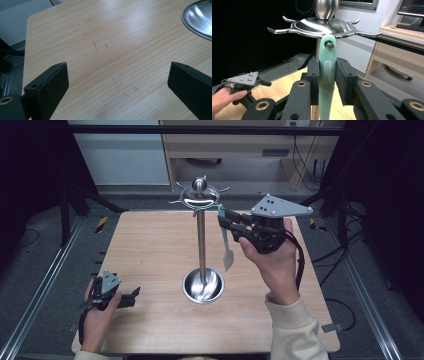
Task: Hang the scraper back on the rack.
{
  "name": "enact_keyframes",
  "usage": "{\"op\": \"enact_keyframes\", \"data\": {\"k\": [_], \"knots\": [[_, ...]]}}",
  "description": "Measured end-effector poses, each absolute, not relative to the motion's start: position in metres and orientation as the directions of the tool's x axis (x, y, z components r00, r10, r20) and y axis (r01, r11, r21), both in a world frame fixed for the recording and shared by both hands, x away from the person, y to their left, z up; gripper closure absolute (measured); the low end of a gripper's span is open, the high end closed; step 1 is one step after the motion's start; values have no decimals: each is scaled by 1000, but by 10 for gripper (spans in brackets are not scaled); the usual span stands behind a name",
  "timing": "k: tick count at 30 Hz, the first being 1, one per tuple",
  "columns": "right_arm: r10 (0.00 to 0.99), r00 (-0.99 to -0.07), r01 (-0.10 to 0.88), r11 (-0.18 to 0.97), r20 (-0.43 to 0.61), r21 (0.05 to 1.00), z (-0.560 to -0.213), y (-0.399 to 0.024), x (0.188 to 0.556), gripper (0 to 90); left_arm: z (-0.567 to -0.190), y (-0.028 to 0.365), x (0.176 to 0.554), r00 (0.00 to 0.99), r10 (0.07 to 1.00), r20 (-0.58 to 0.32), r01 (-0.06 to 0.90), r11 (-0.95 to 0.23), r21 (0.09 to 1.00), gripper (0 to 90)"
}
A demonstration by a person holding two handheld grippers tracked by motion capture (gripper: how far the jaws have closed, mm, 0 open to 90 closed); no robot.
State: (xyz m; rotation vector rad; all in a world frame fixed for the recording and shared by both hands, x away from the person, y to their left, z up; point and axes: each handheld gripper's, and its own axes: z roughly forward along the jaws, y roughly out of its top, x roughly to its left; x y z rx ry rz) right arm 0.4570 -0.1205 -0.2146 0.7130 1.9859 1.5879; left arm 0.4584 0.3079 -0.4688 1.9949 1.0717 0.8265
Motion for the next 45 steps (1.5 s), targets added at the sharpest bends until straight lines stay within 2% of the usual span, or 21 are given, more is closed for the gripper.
{"op": "enact_keyframes", "data": {"k": [45], "knots": [[685,-726,73,165,-61,984,-219,-118,456,734,-469,305,457,473,858,203,397,-413,820,33]]}}
